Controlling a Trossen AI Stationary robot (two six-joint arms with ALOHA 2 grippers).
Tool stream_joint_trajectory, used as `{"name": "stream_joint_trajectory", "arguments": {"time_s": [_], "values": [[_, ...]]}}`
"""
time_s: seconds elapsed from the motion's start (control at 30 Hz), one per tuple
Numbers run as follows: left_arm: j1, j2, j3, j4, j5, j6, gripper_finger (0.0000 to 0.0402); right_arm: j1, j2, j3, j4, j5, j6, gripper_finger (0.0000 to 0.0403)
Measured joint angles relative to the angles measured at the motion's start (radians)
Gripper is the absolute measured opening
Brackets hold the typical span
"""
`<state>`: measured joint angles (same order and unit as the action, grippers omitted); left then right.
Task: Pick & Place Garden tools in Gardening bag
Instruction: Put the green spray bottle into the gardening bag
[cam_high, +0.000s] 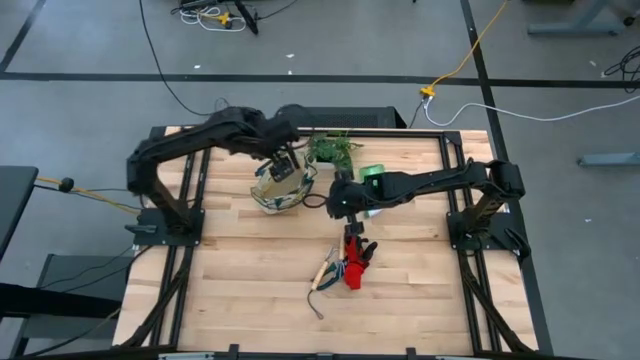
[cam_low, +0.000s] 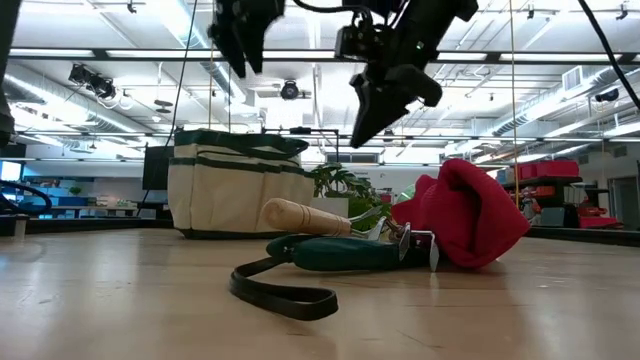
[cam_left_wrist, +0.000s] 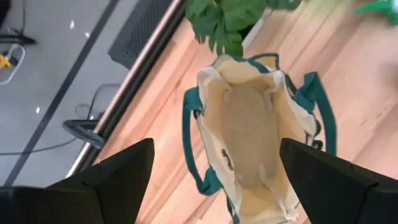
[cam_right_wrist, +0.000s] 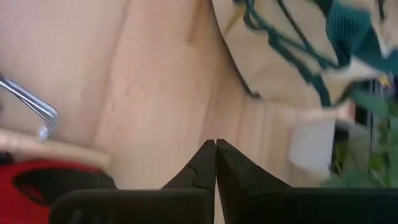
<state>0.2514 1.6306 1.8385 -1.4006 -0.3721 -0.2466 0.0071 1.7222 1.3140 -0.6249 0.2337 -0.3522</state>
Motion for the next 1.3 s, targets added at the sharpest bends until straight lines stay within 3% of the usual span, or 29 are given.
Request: {"name": "stream_joint_trajectory", "arguments": {"time_s": [0.33,0.7,0.97,1.3], "values": [[-0.064,-0.155,0.0,-0.003,-0.076,0.022,0.0355,-0.02,0.0,0.0,-0.206,0.134,0.178,0.0013],[-0.098,-0.178,-0.002,-0.011,-0.099,0.024,0.0355,-0.053,0.0,-0.004,-0.439,0.152,0.343,0.0013],[-0.099,-0.178,-0.002,-0.011,-0.099,0.035,0.0355,-0.058,-0.084,-0.141,-0.42,0.15,0.445,0.0013],[-0.099,-0.178,-0.002,-0.011,-0.099,0.034,0.0355,-0.127,-0.294,-0.321,-0.183,0.036,0.661,0.0013]]}}
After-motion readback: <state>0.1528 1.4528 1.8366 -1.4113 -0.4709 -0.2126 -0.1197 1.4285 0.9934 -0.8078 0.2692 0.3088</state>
